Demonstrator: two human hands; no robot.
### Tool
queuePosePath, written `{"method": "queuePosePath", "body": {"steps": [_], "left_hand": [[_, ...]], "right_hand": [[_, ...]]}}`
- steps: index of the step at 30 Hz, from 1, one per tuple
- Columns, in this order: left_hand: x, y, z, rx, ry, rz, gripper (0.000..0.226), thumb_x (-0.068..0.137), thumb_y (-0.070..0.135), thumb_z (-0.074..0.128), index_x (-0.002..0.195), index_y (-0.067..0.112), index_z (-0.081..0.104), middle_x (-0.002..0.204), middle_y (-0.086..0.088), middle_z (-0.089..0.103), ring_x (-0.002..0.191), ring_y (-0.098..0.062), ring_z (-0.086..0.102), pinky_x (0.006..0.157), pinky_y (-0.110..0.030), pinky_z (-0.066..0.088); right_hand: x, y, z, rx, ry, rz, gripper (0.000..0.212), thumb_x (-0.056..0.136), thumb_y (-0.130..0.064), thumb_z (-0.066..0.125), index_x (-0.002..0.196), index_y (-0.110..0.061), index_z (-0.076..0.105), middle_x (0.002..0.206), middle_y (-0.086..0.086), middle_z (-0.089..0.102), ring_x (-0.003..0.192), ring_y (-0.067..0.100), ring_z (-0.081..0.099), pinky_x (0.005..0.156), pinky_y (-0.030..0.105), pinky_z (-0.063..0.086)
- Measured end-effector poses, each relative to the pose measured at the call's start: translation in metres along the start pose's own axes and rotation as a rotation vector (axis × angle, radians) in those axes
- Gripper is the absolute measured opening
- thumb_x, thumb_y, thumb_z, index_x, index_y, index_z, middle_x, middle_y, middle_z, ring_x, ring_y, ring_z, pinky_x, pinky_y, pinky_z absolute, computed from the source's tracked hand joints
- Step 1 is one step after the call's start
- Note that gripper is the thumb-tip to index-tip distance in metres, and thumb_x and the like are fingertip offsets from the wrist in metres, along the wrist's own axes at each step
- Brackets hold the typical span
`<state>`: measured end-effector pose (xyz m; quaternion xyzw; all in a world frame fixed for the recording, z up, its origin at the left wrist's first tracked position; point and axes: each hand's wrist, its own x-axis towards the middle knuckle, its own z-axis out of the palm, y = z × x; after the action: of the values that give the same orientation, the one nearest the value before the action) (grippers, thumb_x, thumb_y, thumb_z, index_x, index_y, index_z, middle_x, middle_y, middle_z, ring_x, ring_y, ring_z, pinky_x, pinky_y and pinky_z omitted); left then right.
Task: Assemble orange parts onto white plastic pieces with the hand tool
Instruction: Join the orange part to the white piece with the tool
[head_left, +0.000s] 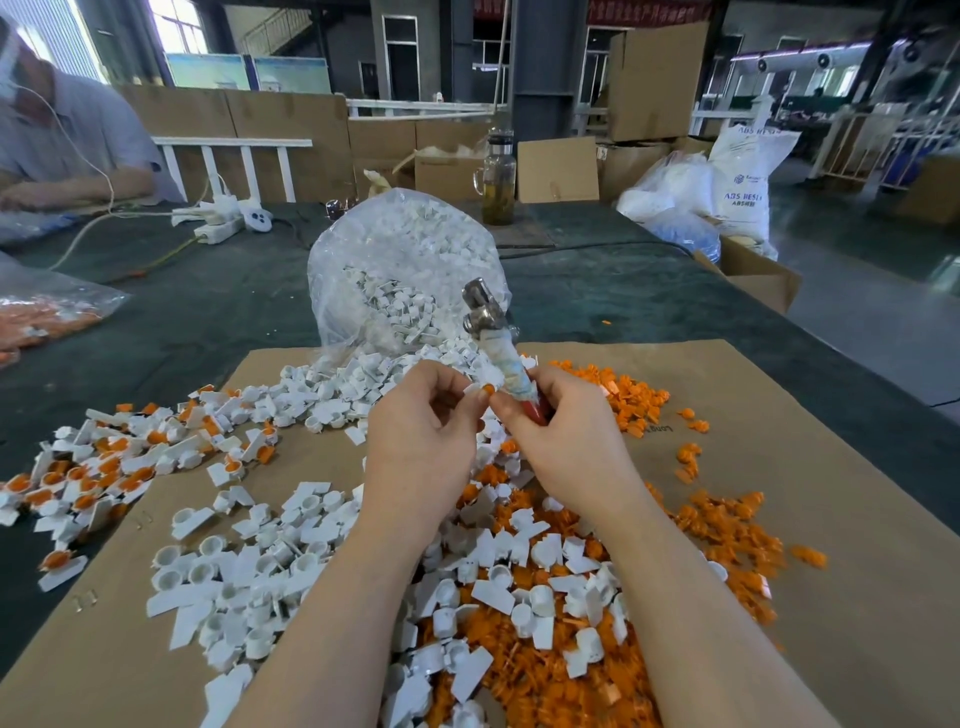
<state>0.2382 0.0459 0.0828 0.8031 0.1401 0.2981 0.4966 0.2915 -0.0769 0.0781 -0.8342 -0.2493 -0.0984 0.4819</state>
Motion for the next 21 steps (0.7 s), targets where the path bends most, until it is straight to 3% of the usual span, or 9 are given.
{"method": "queuePosePath", "body": {"steps": [3,6,9,13,17,21], "left_hand": [[0.002,-0.002,-0.003,-0.099,0.004,-0.015,0.013,0.092,0.021,0.069,0.082,0.024,0.061,0.074,0.002,0.071,0.074,-0.016,0.069,0.068,-0.031,0.055],[0.008,-0.005,-0.012,-0.281,0.029,-0.042,0.012,0.092,0.016,0.068,0.083,0.020,0.062,0.069,0.011,0.071,0.068,-0.005,0.069,0.064,-0.016,0.052],[0.010,-0.008,-0.018,-0.471,0.032,-0.040,0.012,0.093,0.010,0.066,0.083,0.016,0.061,0.068,0.008,0.068,0.068,-0.008,0.068,0.067,-0.014,0.052],[0.011,-0.008,-0.017,-0.536,0.019,-0.011,0.011,0.093,0.009,0.064,0.084,0.014,0.062,0.069,0.008,0.068,0.068,-0.007,0.067,0.068,-0.016,0.053],[0.012,-0.008,-0.018,-0.547,0.014,0.002,0.012,0.093,0.007,0.063,0.083,0.014,0.062,0.068,0.009,0.069,0.066,-0.005,0.066,0.067,-0.015,0.052],[0.013,-0.008,-0.018,-0.545,0.011,0.006,0.014,0.094,0.006,0.062,0.082,0.014,0.062,0.068,0.010,0.068,0.067,-0.006,0.065,0.069,-0.017,0.053]], "right_hand": [[-0.001,0.000,-0.007,0.099,-0.112,0.032,0.008,0.091,-0.034,0.064,0.088,-0.028,0.060,0.070,-0.013,0.061,0.065,0.001,0.057,0.055,0.013,0.043],[-0.002,0.002,-0.016,0.115,-0.259,0.065,0.016,0.091,-0.031,0.064,0.096,-0.016,0.063,0.083,0.007,0.063,0.072,0.017,0.059,0.069,0.033,0.048],[-0.002,0.001,-0.020,0.065,-0.356,0.086,0.020,0.092,-0.030,0.064,0.097,-0.011,0.060,0.086,0.012,0.061,0.072,0.017,0.056,0.070,0.037,0.046],[-0.002,-0.001,-0.023,0.037,-0.442,0.096,0.014,0.091,-0.031,0.065,0.099,-0.020,0.060,0.088,0.000,0.065,0.073,0.007,0.063,0.065,0.023,0.050],[-0.003,-0.004,-0.022,0.020,-0.482,0.084,0.017,0.092,-0.029,0.064,0.105,-0.018,0.061,0.094,0.004,0.067,0.086,0.021,0.066,0.083,0.044,0.053],[-0.004,-0.005,-0.019,-0.020,-0.460,0.048,0.009,0.093,-0.024,0.059,0.099,-0.020,0.064,0.086,0.002,0.066,0.082,0.024,0.064,0.082,0.049,0.052]]}}
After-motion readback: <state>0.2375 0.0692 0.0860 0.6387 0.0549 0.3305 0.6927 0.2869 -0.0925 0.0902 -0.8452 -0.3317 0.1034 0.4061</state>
